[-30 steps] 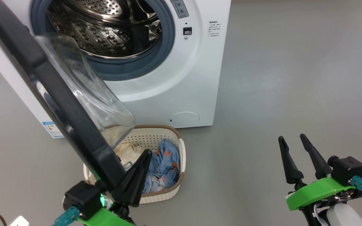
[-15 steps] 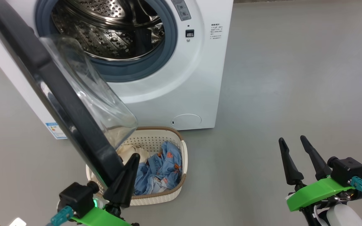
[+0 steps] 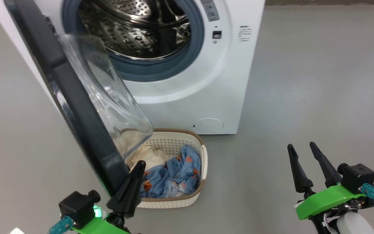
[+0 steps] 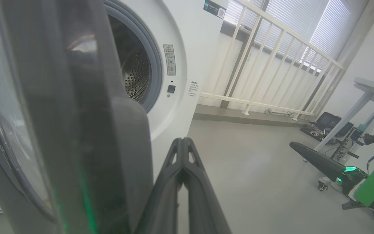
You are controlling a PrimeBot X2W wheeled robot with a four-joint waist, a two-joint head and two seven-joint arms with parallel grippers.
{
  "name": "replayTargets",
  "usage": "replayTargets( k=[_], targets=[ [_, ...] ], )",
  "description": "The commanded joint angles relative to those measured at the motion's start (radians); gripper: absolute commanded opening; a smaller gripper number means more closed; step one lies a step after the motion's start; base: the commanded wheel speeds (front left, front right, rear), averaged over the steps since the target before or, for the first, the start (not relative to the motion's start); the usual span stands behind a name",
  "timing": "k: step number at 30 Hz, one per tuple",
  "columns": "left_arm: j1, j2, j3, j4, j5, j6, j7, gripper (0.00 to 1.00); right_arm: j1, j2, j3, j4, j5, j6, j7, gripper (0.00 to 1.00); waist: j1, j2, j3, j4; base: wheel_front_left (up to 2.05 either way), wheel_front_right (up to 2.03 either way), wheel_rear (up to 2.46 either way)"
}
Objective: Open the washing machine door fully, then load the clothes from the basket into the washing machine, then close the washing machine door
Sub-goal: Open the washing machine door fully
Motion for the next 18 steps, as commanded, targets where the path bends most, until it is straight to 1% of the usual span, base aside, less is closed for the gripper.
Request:
replayTargets(
  k=[1, 8, 18],
  targets=[
    [-0.035, 0.048, 0.091, 0.002, -0.014, 0.031, -0.014, 0.0, -0.03, -0.005, 0.023, -0.017, 0.006, 0.008, -0.011, 1.0, 0.0001, 0.0, 0.0, 0.028, 0.0, 0.0, 0.0],
    [-0.021, 0.059, 0.105, 0.008, -0.025, 0.04, -0.017, 0.0, -0.031, -0.005, 0.022, -0.008, 0.008, 0.008, -0.011, 1.0, 0.0001, 0.0, -0.01, 0.084, 0.0, 0.0, 0.0],
    [-0.004, 0.101, 0.155, 0.008, -0.037, 0.069, -0.018, 0.0, -0.027, -0.005, 0.023, 0.0, 0.014, 0.008, -0.011, 1.0, 0.0001, 0.0, -0.022, 0.15, 0.0, 0.0, 0.0]
  ],
)
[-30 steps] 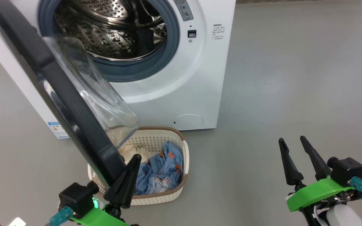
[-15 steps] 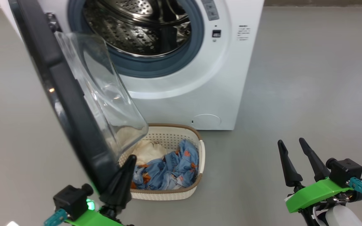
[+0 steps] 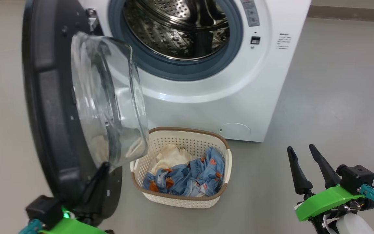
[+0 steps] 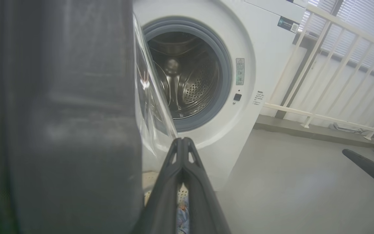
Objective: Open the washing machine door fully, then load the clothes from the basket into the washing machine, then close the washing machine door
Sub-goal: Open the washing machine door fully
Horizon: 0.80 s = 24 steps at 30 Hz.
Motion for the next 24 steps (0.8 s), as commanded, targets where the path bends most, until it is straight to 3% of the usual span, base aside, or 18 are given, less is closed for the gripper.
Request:
replayTargets(
  k=[1, 16, 24],
  targets=[
    [-0.032, 0.044, 0.076, -0.006, -0.013, 0.022, -0.01, 0.0, -0.027, -0.005, 0.018, -0.019, 0.009, 0.008, -0.011, 1.0, 0.0, 0.0, -0.003, 0.023, 0.0, 0.0, 0.0],
    [-0.076, 0.138, 0.189, 0.095, -0.05, 0.046, -0.01, 0.0, -0.035, -0.006, 0.024, -0.013, 0.004, 0.008, -0.011, 1.0, 0.0, 0.0, 0.023, 0.093, 0.0, 0.0, 0.0],
    [-0.137, 0.196, 0.247, 0.199, -0.078, 0.034, -0.019, 0.0, -0.06, -0.005, 0.032, -0.004, -0.009, 0.008, -0.011, 1.0, 0.0, 0.0, 0.057, 0.13, 0.0, 0.0, 0.0]
  ],
)
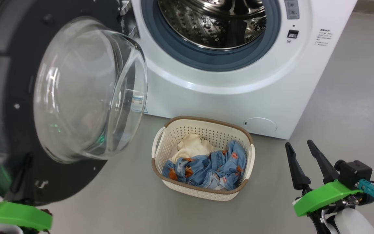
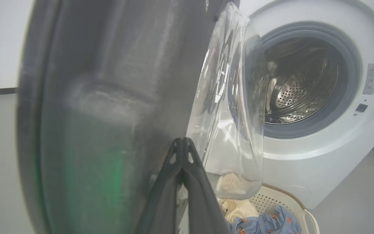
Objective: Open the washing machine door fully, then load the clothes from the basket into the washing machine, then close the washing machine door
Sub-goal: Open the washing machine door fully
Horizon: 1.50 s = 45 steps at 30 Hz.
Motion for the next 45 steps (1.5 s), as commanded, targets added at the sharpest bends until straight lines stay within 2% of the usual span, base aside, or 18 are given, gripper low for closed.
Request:
replayTargets(
  k=[1, 8, 20, 33, 45],
  targets=[
    [-0.05, 0.058, 0.06, 0.005, -0.007, -0.001, -0.012, 0.0, -0.037, -0.005, 0.021, -0.02, -0.009, 0.008, -0.011, 1.0, -0.0001, 0.0, 0.014, 0.014, 0.0, 0.0, 0.0],
    [-0.128, 0.085, 0.09, 0.129, -0.039, -0.037, -0.035, 0.0, -0.062, 0.0, 0.015, -0.01, -0.02, 0.008, -0.011, 1.0, -0.0001, 0.0, 0.048, 0.053, 0.0, 0.0, 0.0],
    [-0.334, 0.126, 0.053, 0.368, -0.025, -0.101, -0.064, 0.0, -0.112, 0.021, 0.004, 0.0, -0.048, 0.008, -0.011, 1.0, -0.0001, 0.0, 0.119, 0.108, 0.0, 0.0, 0.0],
    [-0.521, 0.169, -0.02, 0.59, 0.011, -0.131, -0.087, 0.0, -0.15, 0.041, -0.009, 0.012, -0.067, 0.008, -0.011, 1.0, -0.0001, 0.0, 0.165, 0.125, 0.0, 0.0, 0.0],
    [-0.666, 0.193, -0.091, 0.729, -0.003, -0.137, -0.108, 0.0, -0.178, 0.058, 0.002, 0.025, -0.069, 0.008, -0.011, 1.0, -0.0001, 0.0, 0.176, 0.121, 0.0, 0.0, 0.0]
  ],
)
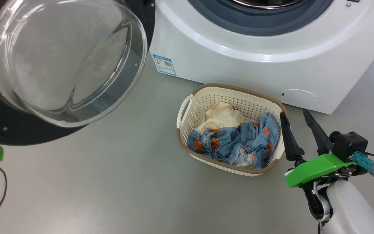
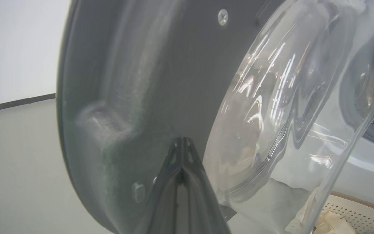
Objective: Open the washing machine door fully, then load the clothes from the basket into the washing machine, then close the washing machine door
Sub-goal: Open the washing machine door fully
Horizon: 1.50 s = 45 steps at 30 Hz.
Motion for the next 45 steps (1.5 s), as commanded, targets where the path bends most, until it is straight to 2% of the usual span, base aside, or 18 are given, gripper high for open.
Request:
replayTargets(
  k=[1, 10, 22, 28, 37, 38, 39, 42, 43, 44, 45],
  targets=[
    [-0.048, 0.086, 0.023, -0.002, -0.007, 0.002, -0.014, 0.0, -0.027, 0.011, 0.028, -0.02, -0.005, 0.008, -0.01, 1.0, 0.0, 0.0, -0.001, -0.005, 0.0, 0.0, 0.0],
    [-0.071, 0.098, -0.023, 0.06, -0.037, 0.001, -0.019, 0.0, -0.016, 0.016, 0.027, -0.021, 0.003, 0.008, -0.01, 1.0, 0.0, 0.0, -0.013, -0.016, 0.0, 0.0, 0.0],
    [-0.061, 0.09, -0.082, 0.063, -0.068, 0.001, -0.022, 0.0, 0.0, 0.016, 0.021, -0.023, 0.009, 0.008, -0.01, 1.0, 0.0, 0.0, -0.039, -0.003, 0.0, 0.0, 0.0],
    [-0.019, 0.088, -0.097, 0.016, -0.08, 0.001, -0.023, 0.0, 0.01, 0.014, 0.024, -0.024, 0.018, 0.008, -0.01, 1.0, 0.0, 0.0, -0.057, -0.002, 0.0, 0.0, 0.0],
    [0.088, 0.08, -0.053, -0.101, -0.073, 0.001, -0.023, 0.0, 0.026, 0.005, 0.038, -0.034, 0.041, 0.008, -0.01, 1.0, 0.0, 0.0, -0.093, -0.028, 0.0, 0.0, 0.0],
    [0.098, 0.077, -0.045, -0.11, -0.069, 0.001, -0.023, 0.17, 0.028, 0.005, 0.04, -0.036, 0.045, 0.008, -0.01, 1.0, 0.0, 0.0, -0.099, -0.033, 0.0, 0.0, 0.0],
    [0.108, 0.074, -0.037, -0.121, -0.064, 0.001, -0.023, 0.29, 0.032, 0.003, 0.043, -0.037, 0.048, 0.008, -0.01, 1.0, 0.0, 0.0, -0.105, -0.038, 0.0, 0.0, 0.0],
    [0.14, 0.059, -0.013, -0.158, -0.048, 0.001, -0.023, 0.45, 0.045, -0.002, 0.046, -0.039, 0.056, 0.008, -0.01, 1.0, 0.0, 0.0, -0.128, -0.055, 0.0, 0.0, 0.0],
    [0.151, 0.054, -0.006, -0.173, -0.042, 0.001, -0.023, 0.66, 0.05, -0.005, 0.046, -0.04, 0.059, 0.008, -0.01, 1.0, 0.0, 0.0, -0.137, -0.061, 0.0, 0.0, 0.0],
    [0.163, 0.049, 0.0, -0.19, -0.034, 0.001, -0.023, 0.95, 0.056, -0.007, 0.047, -0.042, 0.061, 0.008, -0.01, 1.0, 0.0, 0.0, -0.145, -0.067, 0.0, 0.0, 0.0],
    [0.176, 0.043, 0.005, -0.206, -0.028, 0.001, -0.023, 1.0, 0.062, -0.009, 0.048, -0.043, 0.064, 0.008, -0.01, 1.0, 0.0, 0.0, -0.153, -0.073, 0.0, 0.0, 0.0]
  ],
)
